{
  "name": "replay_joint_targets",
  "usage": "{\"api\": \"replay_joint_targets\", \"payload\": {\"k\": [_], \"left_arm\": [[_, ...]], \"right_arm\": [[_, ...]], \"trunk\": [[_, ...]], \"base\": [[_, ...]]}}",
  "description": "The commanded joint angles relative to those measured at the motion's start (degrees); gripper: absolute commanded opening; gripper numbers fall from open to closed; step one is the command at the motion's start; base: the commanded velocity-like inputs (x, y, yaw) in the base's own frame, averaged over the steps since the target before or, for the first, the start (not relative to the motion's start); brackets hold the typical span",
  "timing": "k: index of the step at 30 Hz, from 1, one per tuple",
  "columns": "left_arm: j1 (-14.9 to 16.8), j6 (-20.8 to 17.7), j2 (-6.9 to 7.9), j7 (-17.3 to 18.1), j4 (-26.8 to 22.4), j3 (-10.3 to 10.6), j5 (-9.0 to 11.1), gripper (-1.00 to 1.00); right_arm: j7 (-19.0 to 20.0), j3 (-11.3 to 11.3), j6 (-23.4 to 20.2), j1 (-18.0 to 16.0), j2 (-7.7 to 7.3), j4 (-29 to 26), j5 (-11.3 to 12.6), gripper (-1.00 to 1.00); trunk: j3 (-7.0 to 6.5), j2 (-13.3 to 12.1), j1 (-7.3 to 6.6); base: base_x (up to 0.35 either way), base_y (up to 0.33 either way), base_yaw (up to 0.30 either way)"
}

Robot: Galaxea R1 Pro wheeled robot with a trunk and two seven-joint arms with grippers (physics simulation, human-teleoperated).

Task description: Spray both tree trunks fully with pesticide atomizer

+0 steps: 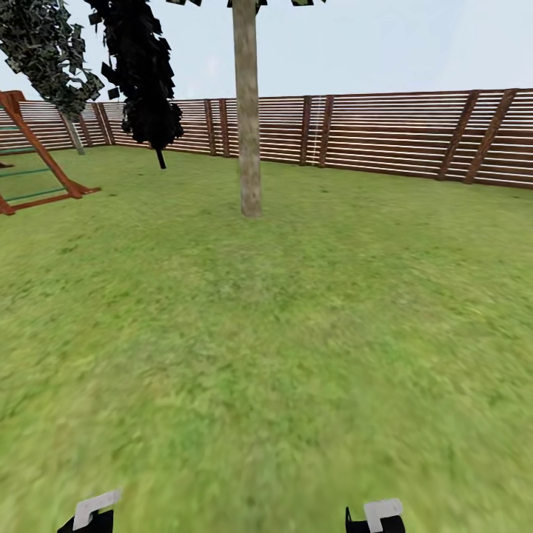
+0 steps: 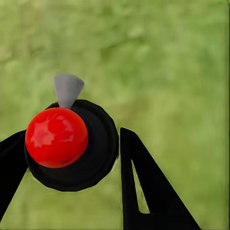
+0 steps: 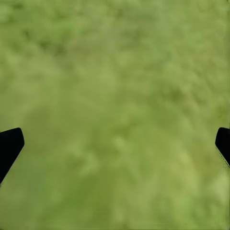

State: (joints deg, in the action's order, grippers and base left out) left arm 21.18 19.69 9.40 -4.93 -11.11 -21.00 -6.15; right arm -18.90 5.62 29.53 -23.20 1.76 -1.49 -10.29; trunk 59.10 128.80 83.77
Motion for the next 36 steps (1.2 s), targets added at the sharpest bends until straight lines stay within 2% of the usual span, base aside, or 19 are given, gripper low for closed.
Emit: {"api": "replay_joint_targets", "payload": {"k": [1, 36], "left_arm": [[0.00, 0.00, 0.00, -0.01, 0.00, 0.00, 0.00, -1.00], [0.00, 0.00, 0.00, -0.08, 0.03, 0.00, 0.00, -1.00]], "right_arm": [[0.00, 0.00, 0.00, 0.00, 0.00, 0.01, -0.01, 1.00], [0.00, 0.00, 0.00, 0.00, 0.00, 0.02, -0.02, 1.00]], "trunk": [[0.00, 0.00, 0.00], [0.00, 0.00, 0.00]], "base": [[0.337, 0.000, 0.000], [0.337, 0.000, 0.000]]}}
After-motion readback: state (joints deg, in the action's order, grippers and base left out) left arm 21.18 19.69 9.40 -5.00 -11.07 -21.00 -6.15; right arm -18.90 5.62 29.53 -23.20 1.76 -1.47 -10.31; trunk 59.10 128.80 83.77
